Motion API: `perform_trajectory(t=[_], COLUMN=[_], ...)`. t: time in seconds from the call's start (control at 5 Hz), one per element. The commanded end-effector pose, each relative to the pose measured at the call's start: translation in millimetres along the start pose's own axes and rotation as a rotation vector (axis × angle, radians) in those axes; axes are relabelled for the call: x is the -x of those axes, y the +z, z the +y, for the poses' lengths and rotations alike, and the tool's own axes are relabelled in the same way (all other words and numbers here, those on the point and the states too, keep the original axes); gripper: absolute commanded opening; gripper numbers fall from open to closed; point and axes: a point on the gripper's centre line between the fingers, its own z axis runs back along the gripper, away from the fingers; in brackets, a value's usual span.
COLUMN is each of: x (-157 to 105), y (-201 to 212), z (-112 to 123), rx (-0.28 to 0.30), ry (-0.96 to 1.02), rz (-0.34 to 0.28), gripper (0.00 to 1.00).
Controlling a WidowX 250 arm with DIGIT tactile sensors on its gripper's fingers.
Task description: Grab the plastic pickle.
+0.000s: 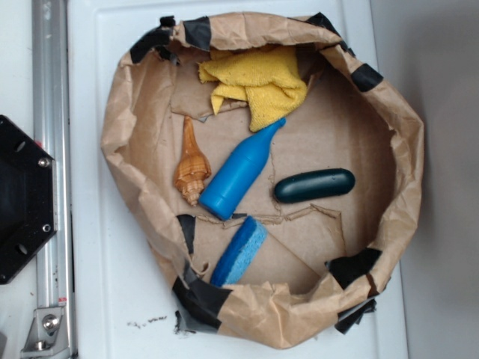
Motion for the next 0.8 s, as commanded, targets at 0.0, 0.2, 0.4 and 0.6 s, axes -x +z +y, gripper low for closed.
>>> perform_trajectory(t=[0.0, 0.2, 0.4, 0.6], x=[0.0, -40.2, -73.9, -110.3], y=[0.0, -5.2, -30.5, -85.0], z=[0.0, 15.6, 19.3, 22.6], rx=[0.000, 0.029, 0.063, 0.040], ry=[0.000, 0.086, 0.149, 0.189], rz=[0.000, -0.131, -0.187, -0.112], gripper=[1.00, 1.00, 1.00, 1.00])
